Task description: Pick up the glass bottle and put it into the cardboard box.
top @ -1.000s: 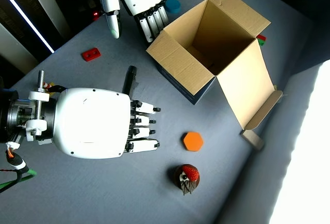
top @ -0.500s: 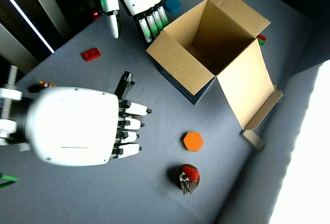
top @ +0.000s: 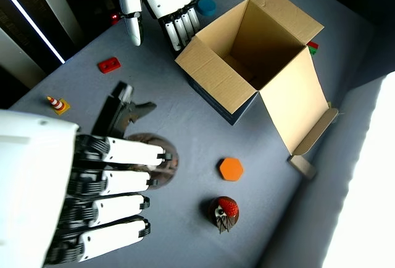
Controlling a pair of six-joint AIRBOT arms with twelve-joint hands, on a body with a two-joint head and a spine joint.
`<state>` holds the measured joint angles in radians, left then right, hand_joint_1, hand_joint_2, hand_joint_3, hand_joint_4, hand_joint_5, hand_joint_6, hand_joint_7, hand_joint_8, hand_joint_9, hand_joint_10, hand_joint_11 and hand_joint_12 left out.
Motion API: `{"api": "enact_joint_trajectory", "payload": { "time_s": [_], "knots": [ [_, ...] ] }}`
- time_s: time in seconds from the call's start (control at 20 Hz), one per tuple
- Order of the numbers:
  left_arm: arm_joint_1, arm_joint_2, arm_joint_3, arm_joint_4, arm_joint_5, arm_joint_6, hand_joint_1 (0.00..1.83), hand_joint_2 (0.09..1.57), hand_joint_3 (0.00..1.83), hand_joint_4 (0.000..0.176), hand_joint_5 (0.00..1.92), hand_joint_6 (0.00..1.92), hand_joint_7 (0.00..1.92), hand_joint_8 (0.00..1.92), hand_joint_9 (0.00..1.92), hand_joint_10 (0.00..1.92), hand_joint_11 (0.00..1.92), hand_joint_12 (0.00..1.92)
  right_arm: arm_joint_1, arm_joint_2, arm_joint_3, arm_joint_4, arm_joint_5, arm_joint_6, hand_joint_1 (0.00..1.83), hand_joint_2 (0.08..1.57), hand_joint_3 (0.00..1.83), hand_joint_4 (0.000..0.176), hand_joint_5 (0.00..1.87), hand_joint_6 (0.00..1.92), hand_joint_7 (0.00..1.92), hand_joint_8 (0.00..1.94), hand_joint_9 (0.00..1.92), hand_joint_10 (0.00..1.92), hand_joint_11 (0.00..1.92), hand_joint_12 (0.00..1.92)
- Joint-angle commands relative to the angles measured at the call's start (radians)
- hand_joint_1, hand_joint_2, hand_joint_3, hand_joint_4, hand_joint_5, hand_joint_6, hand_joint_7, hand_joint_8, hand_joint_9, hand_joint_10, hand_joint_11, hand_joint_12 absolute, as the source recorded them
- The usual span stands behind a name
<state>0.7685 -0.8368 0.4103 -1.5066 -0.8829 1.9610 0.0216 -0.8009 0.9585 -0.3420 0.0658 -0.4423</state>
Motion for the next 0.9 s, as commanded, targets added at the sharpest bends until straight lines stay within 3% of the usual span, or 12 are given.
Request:
{"api": "enact_joint_trajectory", "payload": {
  "time_s": [0.0, 0.15, 0.55, 0.6, 0.85],
  "knots": [
    [-0.01, 0.003, -0.003, 0.061, -0.035, -0.006, 0.01, 1.28, 0.0, 0.03, 0.04, 0.0, 0.06, 0.0, 0.07, 0.0, 0.0, 0.34, 0.014, 0.006, -0.003, 0.005, 0.17, 0.022, 1.36, 1.16, 0.0, 0.0, 0.79, 1.22, 0.98, 1.05, 0.82, 1.37, 0.61, 1.7],
    [-0.011, 0.003, -0.002, 0.061, -0.033, -0.006, 0.02, 1.29, 0.0, 0.03, 0.06, 0.01, 0.07, 0.0, 0.07, 0.0, 0.0, 0.38, 0.023, -0.011, -0.002, 0.005, 0.227, 0.086, 1.36, 1.16, 0.0, 0.0, 0.78, 1.23, 0.97, 1.05, 0.81, 1.38, 0.6, 1.71],
    [-0.012, 0.003, 0.002, 0.061, -0.027, -0.006, 0.01, 1.29, 0.0, 0.029, 0.06, 0.0, 0.07, 0.0, 0.06, 0.0, 0.0, 0.29, 0.029, -0.14, 0.035, 0.056, 0.318, 0.084, 1.36, 1.16, 0.0, 0.0, 0.76, 1.24, 0.98, 1.05, 0.81, 1.38, 0.64, 1.71],
    [-0.015, 0.004, 0.004, 0.061, -0.027, -0.006, 0.01, 1.29, 0.0, 0.029, 0.06, 0.0, 0.07, 0.0, 0.06, 0.0, 0.0, 0.29, 0.028, -0.205, 0.052, 0.128, 0.345, -0.001, 1.36, 1.16, 0.0, 0.0, 0.76, 1.24, 0.98, 1.05, 0.81, 1.38, 0.63, 1.7],
    [-0.014, 0.004, 0.006, 0.061, -0.02, -0.006, 0.02, 1.29, 0.0, 0.029, 0.06, 0.0, 0.08, 0.0, 0.07, 0.0, 0.0, 0.29, 0.033, -0.344, 0.088, 0.256, 0.33, -0.218, 1.36, 1.17, 0.0, 0.0, 0.75, 1.25, 0.96, 1.07, 0.8, 1.4, 0.63, 1.71]
  ]
}}
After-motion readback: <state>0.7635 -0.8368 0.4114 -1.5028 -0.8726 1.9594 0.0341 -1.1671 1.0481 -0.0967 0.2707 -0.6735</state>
